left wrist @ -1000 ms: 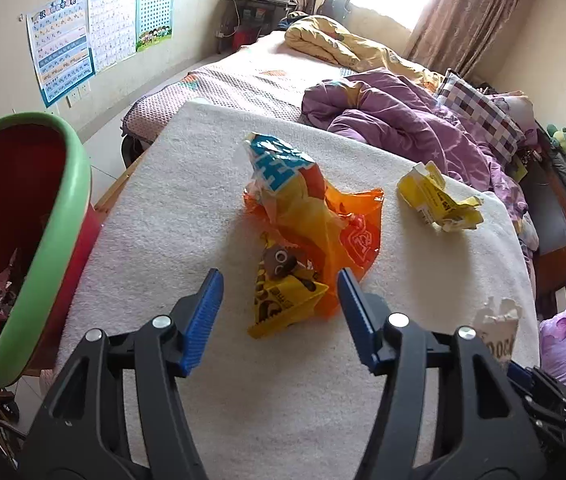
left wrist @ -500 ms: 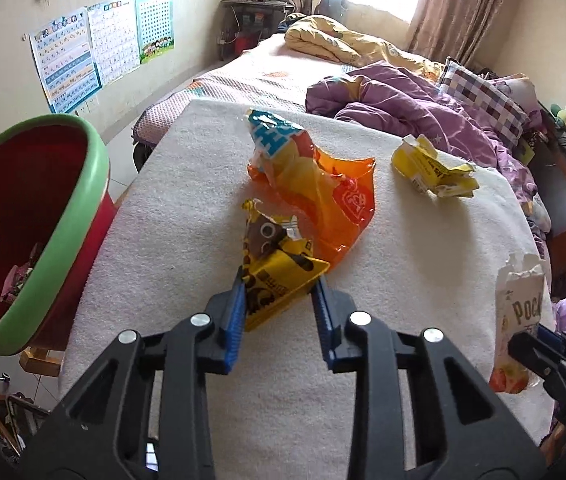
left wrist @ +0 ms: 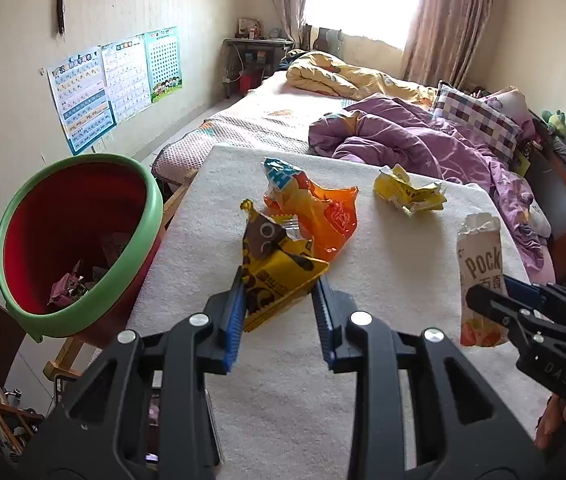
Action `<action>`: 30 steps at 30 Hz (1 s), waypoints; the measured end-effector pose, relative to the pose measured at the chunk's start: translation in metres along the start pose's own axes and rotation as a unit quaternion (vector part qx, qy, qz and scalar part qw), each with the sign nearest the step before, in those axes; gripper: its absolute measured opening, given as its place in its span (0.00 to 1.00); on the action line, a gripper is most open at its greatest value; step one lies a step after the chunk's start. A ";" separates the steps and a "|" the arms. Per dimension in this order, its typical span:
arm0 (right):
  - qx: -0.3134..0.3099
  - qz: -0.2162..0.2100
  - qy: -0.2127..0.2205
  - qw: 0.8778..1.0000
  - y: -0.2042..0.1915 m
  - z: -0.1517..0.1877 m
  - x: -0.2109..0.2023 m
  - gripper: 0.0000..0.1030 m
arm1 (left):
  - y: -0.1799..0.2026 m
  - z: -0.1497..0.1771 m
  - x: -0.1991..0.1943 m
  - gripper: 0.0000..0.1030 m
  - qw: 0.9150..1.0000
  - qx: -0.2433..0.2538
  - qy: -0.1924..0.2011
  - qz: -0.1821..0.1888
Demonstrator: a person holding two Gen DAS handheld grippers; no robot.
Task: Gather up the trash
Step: 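Carry the Pocky box and yellow-black wrapper over the basin and release both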
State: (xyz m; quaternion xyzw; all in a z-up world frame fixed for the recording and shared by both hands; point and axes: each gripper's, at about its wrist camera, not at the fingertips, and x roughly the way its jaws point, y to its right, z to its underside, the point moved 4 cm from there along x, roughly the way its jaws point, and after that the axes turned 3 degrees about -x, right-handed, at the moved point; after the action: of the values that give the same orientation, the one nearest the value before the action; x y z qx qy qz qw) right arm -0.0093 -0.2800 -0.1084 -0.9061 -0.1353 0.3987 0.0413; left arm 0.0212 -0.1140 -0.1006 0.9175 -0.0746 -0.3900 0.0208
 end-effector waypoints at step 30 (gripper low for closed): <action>-0.085 -0.009 0.047 0.995 -0.080 -0.036 -0.016 0.38 | -0.049 -0.013 -0.047 0.30 0.998 -0.007 0.060 -0.014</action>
State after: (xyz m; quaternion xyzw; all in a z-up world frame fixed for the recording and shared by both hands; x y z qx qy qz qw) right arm -0.0103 -0.2070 -0.0576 -0.9227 -0.1750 0.3424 -0.0261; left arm 0.0047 -0.0592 -0.0628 0.9399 -0.0577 -0.3354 0.0264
